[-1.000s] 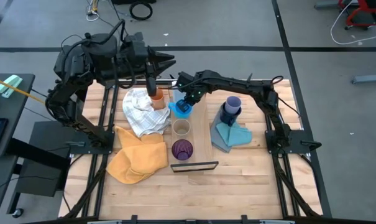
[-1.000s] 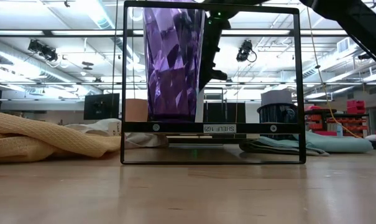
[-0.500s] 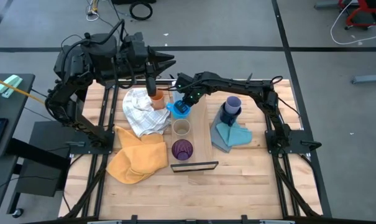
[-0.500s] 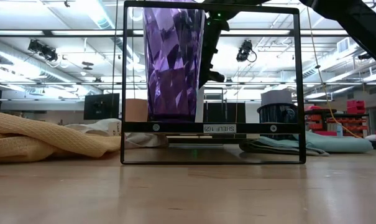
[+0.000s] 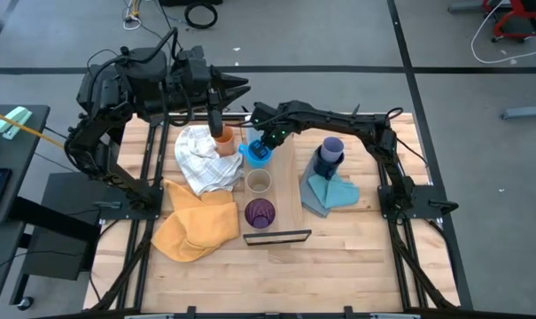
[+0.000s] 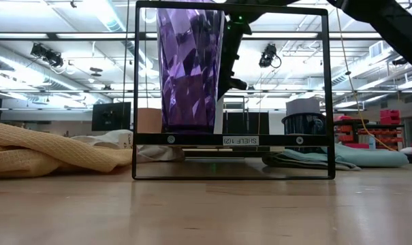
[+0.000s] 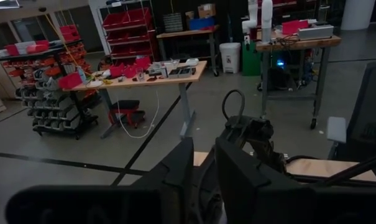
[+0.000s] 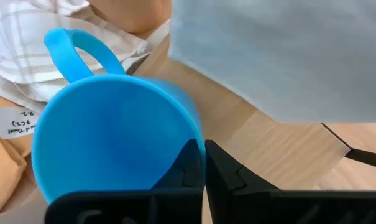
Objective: Stack small to large cups/mugs on shelf
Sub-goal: Put the blue mug on the shelf
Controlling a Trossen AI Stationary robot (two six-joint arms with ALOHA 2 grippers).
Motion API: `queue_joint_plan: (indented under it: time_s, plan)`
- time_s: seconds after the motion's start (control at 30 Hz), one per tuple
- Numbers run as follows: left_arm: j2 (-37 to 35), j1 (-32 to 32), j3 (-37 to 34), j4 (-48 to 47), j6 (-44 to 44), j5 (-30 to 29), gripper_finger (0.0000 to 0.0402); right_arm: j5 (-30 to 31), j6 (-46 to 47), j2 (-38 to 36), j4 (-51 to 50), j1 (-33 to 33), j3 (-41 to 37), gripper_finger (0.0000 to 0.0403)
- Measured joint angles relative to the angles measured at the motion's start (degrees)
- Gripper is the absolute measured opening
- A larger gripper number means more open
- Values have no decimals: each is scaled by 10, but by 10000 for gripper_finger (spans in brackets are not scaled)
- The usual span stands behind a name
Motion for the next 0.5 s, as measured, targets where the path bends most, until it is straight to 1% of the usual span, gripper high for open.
queue_joint_plan:
  time_s: [0.2, 0.5]
  plan:
    - [0, 0, 0, 0, 0, 0, 71, 0, -1, 0, 2, 0, 0, 6]
    - [0, 0, 0, 0, -1, 0, 79, -9, -11, 0, 2, 0, 0, 11]
